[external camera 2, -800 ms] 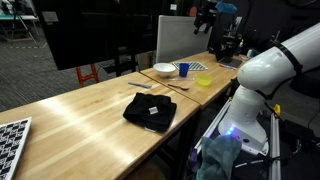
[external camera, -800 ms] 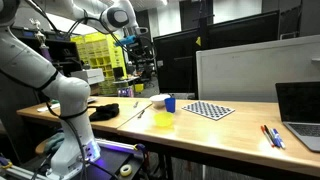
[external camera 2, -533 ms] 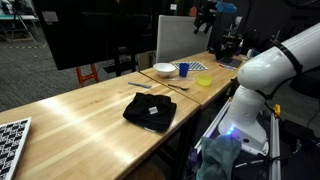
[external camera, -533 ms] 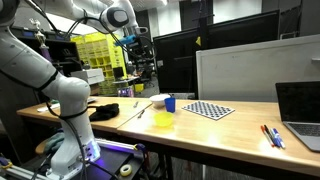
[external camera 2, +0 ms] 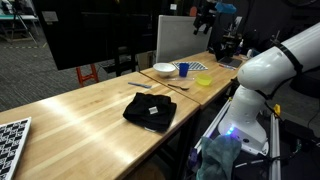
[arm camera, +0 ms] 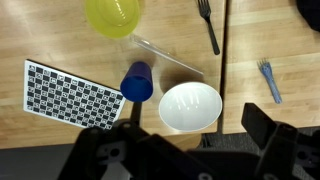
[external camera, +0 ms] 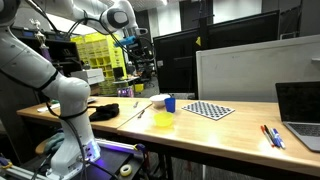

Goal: Use the black towel to wipe the table.

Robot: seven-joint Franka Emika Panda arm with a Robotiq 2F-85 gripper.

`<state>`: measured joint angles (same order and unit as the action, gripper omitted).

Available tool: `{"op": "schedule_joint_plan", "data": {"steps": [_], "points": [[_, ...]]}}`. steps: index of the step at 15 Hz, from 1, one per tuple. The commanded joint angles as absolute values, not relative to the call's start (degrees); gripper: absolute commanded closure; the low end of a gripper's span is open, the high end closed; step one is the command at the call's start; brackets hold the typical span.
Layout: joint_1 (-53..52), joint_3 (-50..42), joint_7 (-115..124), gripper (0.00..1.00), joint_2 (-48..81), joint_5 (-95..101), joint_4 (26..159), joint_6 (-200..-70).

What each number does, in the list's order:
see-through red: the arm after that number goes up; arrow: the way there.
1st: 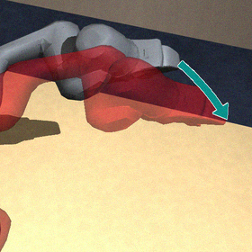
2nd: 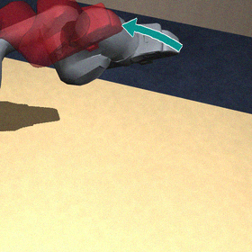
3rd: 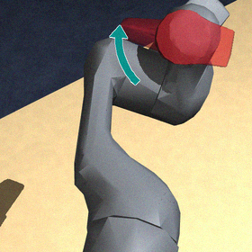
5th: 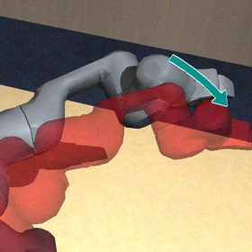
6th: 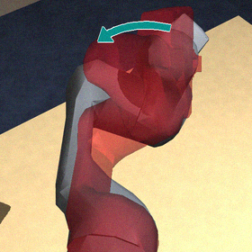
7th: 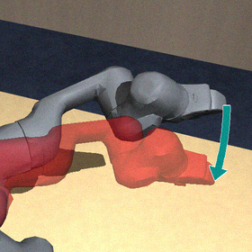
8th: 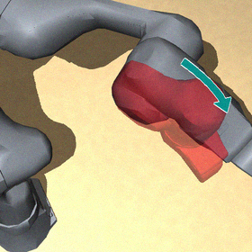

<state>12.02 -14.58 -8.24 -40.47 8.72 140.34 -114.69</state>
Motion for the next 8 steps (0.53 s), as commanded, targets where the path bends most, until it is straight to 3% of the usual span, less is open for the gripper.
{"op": "schedule_joint_plan", "data": {"steps": [1,8], "points": [[10.3,-13.3,-8.9,0.00,-39.1,7.6,141.0,-115.2],[2.3,-9.3,-10.0,0.00,-33.2,2.1,140.5,-116.9]]}}
